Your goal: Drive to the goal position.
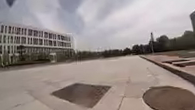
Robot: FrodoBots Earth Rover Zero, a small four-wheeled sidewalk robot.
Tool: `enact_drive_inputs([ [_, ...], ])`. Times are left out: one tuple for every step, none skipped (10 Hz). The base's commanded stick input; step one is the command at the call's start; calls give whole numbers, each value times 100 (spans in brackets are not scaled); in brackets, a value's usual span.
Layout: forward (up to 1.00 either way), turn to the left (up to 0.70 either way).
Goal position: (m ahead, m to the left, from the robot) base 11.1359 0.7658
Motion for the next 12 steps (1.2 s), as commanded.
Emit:
enact_drive_inputs([
  [50,0],
  [50,0],
  [50,0],
  [50,0],
  [50,0],
  [50,0],
  [50,0],
  [50,0],
  [50,0],
  [50,0],
  [50,0],
  [50,0],
])
